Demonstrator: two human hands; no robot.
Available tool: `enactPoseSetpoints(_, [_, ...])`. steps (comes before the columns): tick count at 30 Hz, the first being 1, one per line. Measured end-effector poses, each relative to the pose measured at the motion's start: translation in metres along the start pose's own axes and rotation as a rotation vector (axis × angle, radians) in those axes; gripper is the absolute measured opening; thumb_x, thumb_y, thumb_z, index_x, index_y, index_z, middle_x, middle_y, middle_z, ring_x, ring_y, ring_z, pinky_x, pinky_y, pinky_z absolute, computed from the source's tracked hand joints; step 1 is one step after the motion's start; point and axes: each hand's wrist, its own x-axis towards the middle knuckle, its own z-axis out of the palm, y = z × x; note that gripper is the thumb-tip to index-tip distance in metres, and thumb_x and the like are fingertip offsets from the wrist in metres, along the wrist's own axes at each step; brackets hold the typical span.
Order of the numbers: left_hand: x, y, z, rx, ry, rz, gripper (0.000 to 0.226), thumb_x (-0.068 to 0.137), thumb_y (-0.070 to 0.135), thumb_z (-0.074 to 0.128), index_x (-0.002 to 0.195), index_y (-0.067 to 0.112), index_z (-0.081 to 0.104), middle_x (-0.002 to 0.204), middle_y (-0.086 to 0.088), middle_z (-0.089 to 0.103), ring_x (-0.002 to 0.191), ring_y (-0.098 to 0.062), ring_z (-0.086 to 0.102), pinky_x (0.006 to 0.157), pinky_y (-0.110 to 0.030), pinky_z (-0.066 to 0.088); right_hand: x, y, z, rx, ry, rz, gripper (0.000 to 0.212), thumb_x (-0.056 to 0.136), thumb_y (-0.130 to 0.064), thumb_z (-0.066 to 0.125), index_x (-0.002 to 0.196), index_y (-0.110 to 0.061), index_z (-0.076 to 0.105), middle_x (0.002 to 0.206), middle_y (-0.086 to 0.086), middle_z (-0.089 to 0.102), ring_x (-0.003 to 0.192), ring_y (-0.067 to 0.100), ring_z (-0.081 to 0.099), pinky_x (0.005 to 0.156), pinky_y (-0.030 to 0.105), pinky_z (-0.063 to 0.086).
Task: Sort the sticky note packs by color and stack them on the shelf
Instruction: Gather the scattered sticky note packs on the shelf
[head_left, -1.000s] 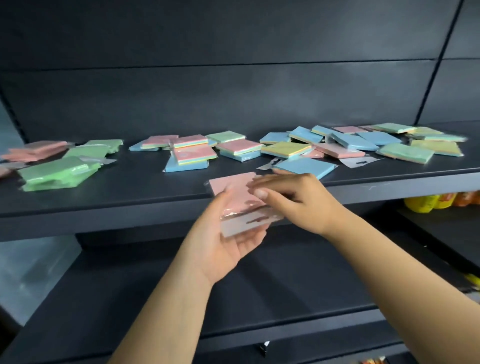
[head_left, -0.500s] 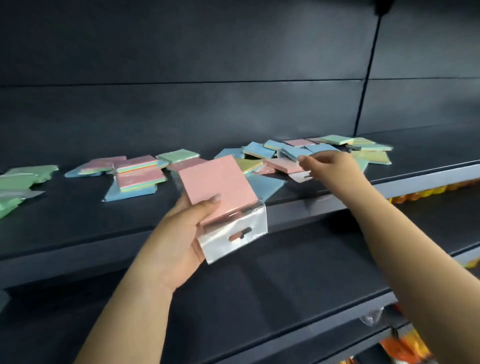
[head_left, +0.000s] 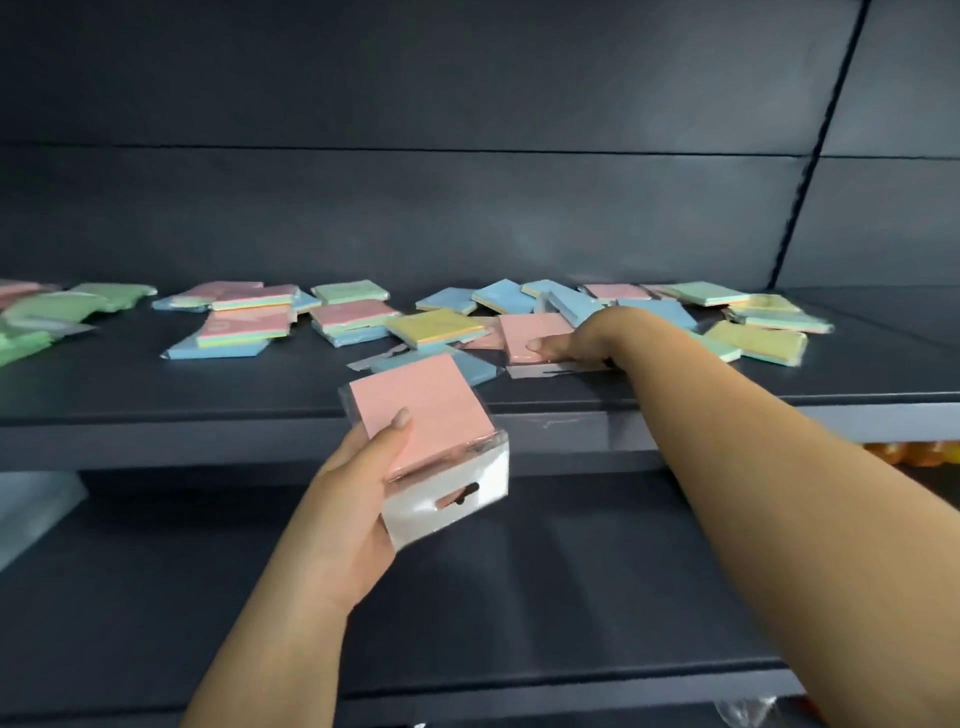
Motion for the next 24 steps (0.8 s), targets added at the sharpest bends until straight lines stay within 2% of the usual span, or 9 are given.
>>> enactPoseSetpoints(3, [-0.004, -0.004, 0.006, 0.001, 0.06, 0.011, 0.015, 0.091, 0.02, 0.053, 0.1, 0.027, 0.064, 0.091, 0.001, 0.074, 0.081, -0.018, 0.069, 0.072, -0.034, 0.053, -0.001, 0.007, 0.0, 0.088, -0.019, -0.03, 0.082, 0.085, -0.06, 0.051, 0.145, -0.009, 0.029, 0.152, 0.009, 0.029, 0.136, 0.029, 0.032, 0.107, 0.036, 0.028])
enactPoseSetpoints(6, [-0.004, -0.005, 0.009, 0.019, 0.099, 0.027, 0.012, 0.091, 0.021, 0.055, 0.096, 0.025, 0.064, 0.082, 0.003, 0.075, 0.082, -0.018, 0.068, 0.074, -0.035, 0.053, -0.005, 0.016, -0.001, 0.359, -0.051, -0.043, 0.072, 0.084, -0.048, 0.062, 0.139, -0.007, 0.04, 0.144, 0.009, 0.039, 0.131, 0.027, 0.038, 0.104, 0.034, 0.031])
enactPoseSetpoints(8, [-0.004, -0.004, 0.009, 0.03, 0.12, 0.045, 0.01, 0.091, 0.022, 0.056, 0.094, 0.025, 0.064, 0.08, 0.004, 0.075, 0.078, -0.015, 0.068, 0.068, -0.032, 0.052, -0.006, 0.024, -0.001, 0.584, -0.036, -0.087, 0.048, 0.08, -0.037, 0.07, 0.118, -0.008, 0.059, 0.119, 0.009, 0.057, 0.107, 0.024, 0.052, 0.086, 0.031, 0.041])
enactPoseSetpoints(11, [-0.006, -0.003, 0.009, 0.097, 0.18, 0.101, 0.005, 0.091, 0.025, 0.055, 0.094, 0.025, 0.06, 0.089, 0.002, 0.07, 0.081, -0.014, 0.064, 0.068, -0.03, 0.05, -0.012, 0.035, 0.004, 0.875, 0.038, -0.187, 0.015, 0.077, -0.017, 0.073, 0.086, -0.01, 0.064, 0.084, 0.007, 0.067, 0.072, 0.02, 0.06, 0.061, 0.022, 0.045])
enactPoseSetpoints(15, [-0.013, 0.007, 0.006, 0.094, 0.21, 0.166, 0.009, 0.091, 0.023, 0.053, 0.098, 0.021, 0.059, 0.086, 0.003, 0.07, 0.077, -0.013, 0.067, 0.068, -0.031, 0.053, -0.028, 0.03, 0.016, 1.165, 0.148, -0.331, 0.01, 0.077, -0.011, 0.072, 0.083, -0.011, 0.064, 0.089, 0.009, 0.071, 0.08, 0.025, 0.067, 0.085, 0.037, 0.053])
enactPoseSetpoints(18, [-0.025, 0.024, -0.006, 0.064, 0.271, 0.267, 0.008, 0.092, 0.021, 0.051, 0.094, 0.022, 0.059, 0.073, 0.007, 0.072, 0.064, -0.009, 0.069, 0.055, -0.027, 0.055, -0.047, 0.003, 0.025, 1.374, 0.138, -0.46, 0.022, 0.077, -0.013, 0.073, 0.079, -0.015, 0.051, 0.082, 0.005, 0.067, 0.073, 0.02, 0.063, 0.078, 0.037, 0.052])
enactPoseSetpoints(20, [-0.035, 0.037, -0.018, 0.042, 0.351, 0.314, 0.008, 0.093, 0.019, 0.051, 0.091, 0.021, 0.058, 0.07, 0.007, 0.071, 0.059, -0.008, 0.068, 0.049, -0.024, 0.054, -0.061, -0.02, 0.031, 1.475, 0.051, -0.524, 0.029, 0.079, -0.012, 0.071, 0.082, -0.018, 0.043, 0.082, 0.004, 0.065, 0.069, 0.018, 0.061, 0.063, 0.03, 0.051])
enactPoseSetpoints(22, [-0.046, 0.052, -0.037, 0.037, 0.452, 0.368, 0.008, 0.094, 0.017, 0.049, 0.09, 0.02, 0.056, 0.075, 0.004, 0.07, 0.055, -0.007, 0.068, 0.043, -0.022, 0.052, -0.076, -0.052, 0.042, 1.497, -0.067, -0.56, 0.025, 0.082, -0.012, 0.068, 0.091, -0.018, 0.046, 0.083, 0.002, 0.064, 0.065, 0.015, 0.058, 0.056, 0.024, 0.046])
enactPoseSetpoints(24, [-0.058, 0.068, -0.06, 0.061, 0.54, 0.435, 0.009, 0.095, 0.017, 0.048, 0.091, 0.021, 0.054, 0.086, 0.001, 0.068, 0.06, -0.008, 0.068, 0.048, -0.025, 0.054, -0.091, -0.088, 0.06, 1.477, -0.206, -0.58, 0.024, 0.084, -0.012, 0.065, 0.106, -0.015, 0.053, 0.087, 0.003, 0.064, 0.068, 0.012, 0.06, 0.056, 0.021, 0.048])
